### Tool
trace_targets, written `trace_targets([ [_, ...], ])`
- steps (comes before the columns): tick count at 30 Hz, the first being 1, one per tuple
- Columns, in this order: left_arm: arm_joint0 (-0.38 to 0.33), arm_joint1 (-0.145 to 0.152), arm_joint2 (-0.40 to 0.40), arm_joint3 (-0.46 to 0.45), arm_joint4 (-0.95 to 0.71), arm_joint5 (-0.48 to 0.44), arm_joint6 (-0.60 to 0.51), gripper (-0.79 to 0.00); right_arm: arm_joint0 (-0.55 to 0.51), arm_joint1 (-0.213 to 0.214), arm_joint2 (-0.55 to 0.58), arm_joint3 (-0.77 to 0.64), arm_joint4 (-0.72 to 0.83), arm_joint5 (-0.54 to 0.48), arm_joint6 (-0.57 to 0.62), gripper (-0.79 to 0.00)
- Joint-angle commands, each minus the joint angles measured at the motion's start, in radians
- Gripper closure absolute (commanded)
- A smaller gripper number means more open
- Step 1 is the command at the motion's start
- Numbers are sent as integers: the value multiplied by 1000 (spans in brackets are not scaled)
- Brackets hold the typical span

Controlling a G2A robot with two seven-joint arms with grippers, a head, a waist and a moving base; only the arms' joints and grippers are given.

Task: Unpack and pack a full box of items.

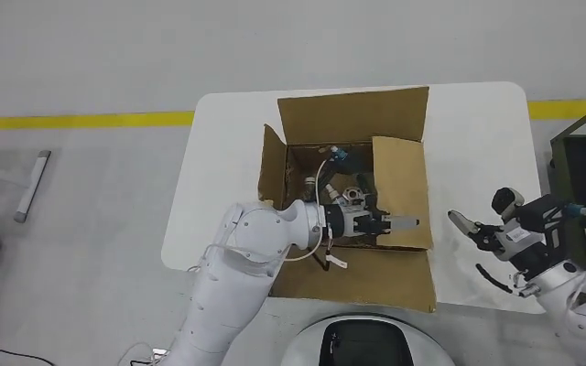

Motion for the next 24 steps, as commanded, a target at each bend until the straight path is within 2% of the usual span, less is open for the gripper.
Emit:
trace_targets([
  [1,-10,-1,5,-10,-11,0,4,-785,-3,-2,10,-2,19,12,-8,-785],
  [10,-51,-10,52,-26,-68,0,19,-785,-26,-11,110,-12,203,58,-34,-785],
  [14,-78,-20,108,-42,-75,-11,27,-785,-33,-16,163,-3,401,66,-2,-785],
  [20,-129,-42,212,-34,-50,-9,49,-785,-50,-19,257,8,695,80,112,-785],
  [21,-138,-46,229,-31,-45,-13,53,-785,-49,-19,273,13,736,80,131,-736],
  [22,-146,-49,243,-25,-43,-17,57,-785,-47,-18,288,18,771,77,148,-650],
  [23,-154,-53,257,-19,-38,-20,59,-785,-46,-17,304,24,792,75,170,-517],
  [24,-161,-56,269,-11,-32,-23,62,-785,-44,-16,317,28,810,76,192,-434],
])
